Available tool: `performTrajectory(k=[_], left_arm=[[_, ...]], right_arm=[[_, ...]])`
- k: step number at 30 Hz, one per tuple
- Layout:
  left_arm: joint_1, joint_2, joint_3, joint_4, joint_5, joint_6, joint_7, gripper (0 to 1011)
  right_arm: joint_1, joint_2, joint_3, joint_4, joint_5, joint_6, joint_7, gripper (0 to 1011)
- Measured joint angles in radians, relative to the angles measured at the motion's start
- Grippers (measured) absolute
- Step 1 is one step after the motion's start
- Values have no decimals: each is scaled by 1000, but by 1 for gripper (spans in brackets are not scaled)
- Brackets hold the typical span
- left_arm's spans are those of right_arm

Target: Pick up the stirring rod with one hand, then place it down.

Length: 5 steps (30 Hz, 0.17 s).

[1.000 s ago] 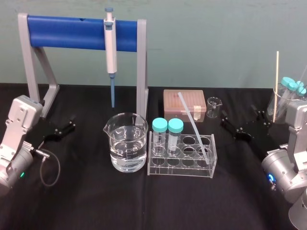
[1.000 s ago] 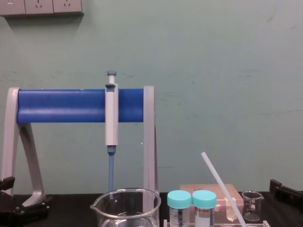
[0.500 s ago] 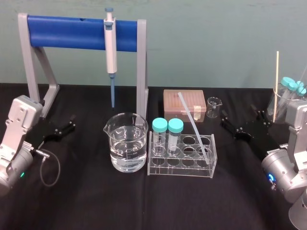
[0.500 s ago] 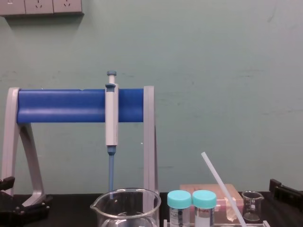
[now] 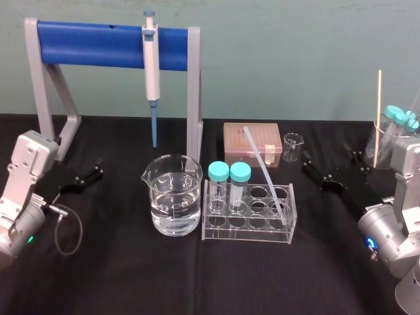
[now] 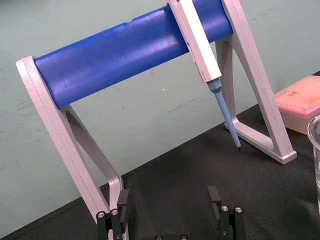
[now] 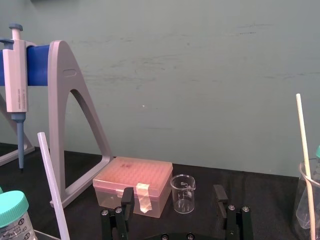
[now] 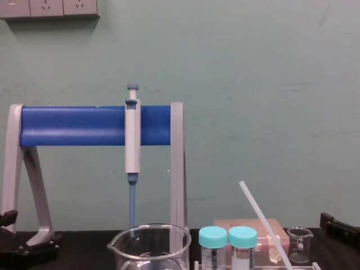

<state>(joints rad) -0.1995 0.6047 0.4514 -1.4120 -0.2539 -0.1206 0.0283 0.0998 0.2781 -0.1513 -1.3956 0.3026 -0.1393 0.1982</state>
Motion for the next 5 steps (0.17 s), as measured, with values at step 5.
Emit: performTrajectory(k=[5], left_arm=[[0, 0, 0, 0, 0, 0, 0, 1000]], right_arm=[[0, 0, 0, 0, 0, 0, 0, 1003]])
